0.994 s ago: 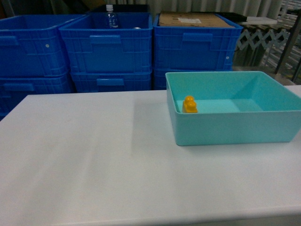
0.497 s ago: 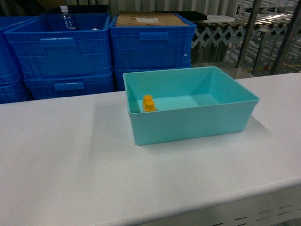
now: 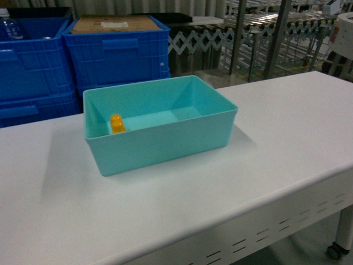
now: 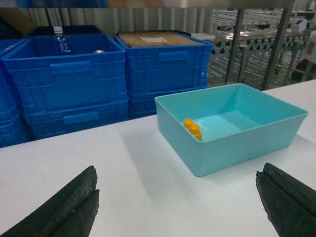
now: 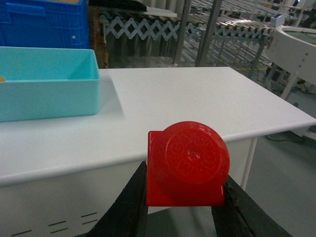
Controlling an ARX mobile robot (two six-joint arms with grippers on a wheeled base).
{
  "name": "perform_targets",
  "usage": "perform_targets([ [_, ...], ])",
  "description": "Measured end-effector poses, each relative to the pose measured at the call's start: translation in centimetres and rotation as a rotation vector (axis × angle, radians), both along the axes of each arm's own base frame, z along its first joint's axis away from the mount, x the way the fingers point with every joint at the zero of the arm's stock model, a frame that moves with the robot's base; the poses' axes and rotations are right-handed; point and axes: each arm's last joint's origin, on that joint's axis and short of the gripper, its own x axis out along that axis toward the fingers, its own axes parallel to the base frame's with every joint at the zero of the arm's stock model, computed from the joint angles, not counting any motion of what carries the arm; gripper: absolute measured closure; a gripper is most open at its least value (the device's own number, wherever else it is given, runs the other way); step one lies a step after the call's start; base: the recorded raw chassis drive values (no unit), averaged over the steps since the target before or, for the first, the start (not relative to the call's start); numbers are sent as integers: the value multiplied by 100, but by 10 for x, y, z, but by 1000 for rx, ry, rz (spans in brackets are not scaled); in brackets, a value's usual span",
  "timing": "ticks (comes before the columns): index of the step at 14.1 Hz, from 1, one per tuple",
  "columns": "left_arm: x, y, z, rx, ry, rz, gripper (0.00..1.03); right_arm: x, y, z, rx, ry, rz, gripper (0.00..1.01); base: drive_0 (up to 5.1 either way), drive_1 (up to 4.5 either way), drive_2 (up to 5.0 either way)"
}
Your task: Pick red block from blue box to shelf
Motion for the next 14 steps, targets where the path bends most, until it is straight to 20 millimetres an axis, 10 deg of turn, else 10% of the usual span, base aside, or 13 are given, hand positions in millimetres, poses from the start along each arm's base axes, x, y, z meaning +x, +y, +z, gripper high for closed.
perform_targets([
  [14,0,0,0,0,0,0,5,0,0,0,0,0,0,72,-32,-377,312],
])
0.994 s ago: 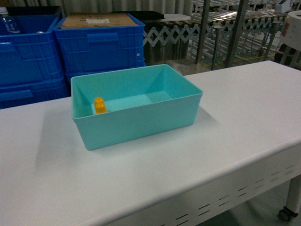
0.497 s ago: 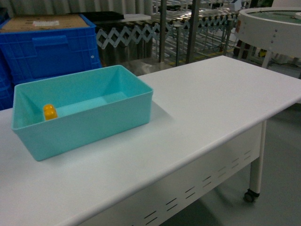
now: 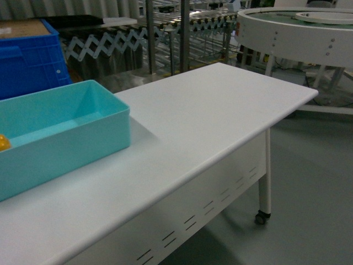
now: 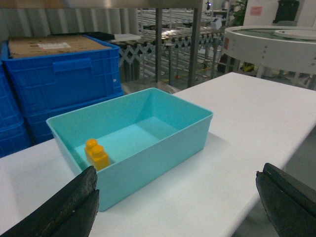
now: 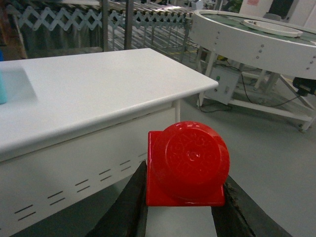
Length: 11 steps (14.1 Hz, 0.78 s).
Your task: Pick red block from blue box to shelf
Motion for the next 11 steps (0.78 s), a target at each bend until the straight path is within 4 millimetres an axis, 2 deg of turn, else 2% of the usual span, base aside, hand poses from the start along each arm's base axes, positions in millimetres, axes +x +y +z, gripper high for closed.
perform_targets([
  [11,0,0,0,0,0,0,5,0,0,0,0,0,0,72,-173,-173,-173],
])
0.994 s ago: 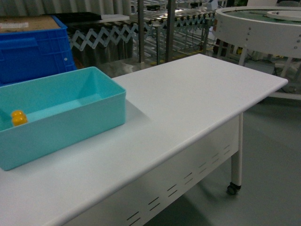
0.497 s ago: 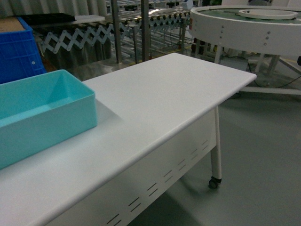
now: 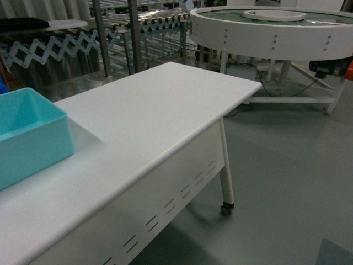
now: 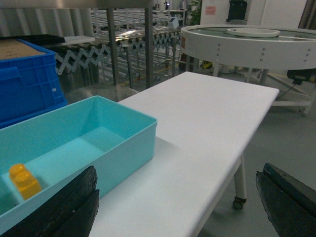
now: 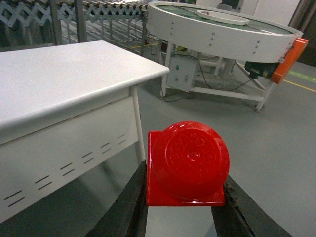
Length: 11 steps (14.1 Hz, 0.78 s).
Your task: Pick red block from blue box to shelf
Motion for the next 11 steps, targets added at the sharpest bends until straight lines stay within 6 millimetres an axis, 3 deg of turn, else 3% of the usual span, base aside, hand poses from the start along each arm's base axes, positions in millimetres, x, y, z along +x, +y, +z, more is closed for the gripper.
perform_targets([
  [11,0,0,0,0,0,0,5,0,0,0,0,0,0,72,-173,-173,-173],
])
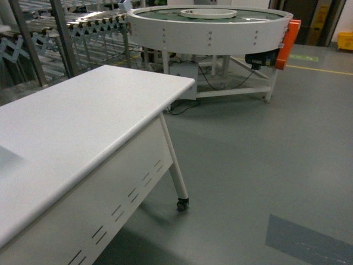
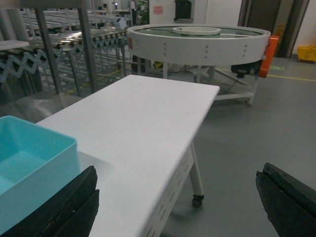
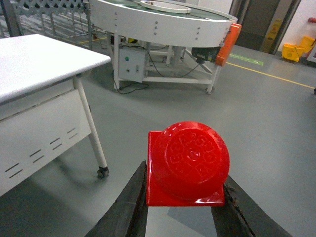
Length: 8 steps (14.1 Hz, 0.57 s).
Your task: Pick red block from blue box to shelf
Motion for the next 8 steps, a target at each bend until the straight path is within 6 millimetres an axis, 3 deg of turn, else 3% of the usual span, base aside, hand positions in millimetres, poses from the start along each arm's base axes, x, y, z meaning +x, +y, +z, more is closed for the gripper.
perform_targets([
  [8,0,0,0,0,0,0,5,0,0,0,0,0,1,72,-173,-173,-173],
])
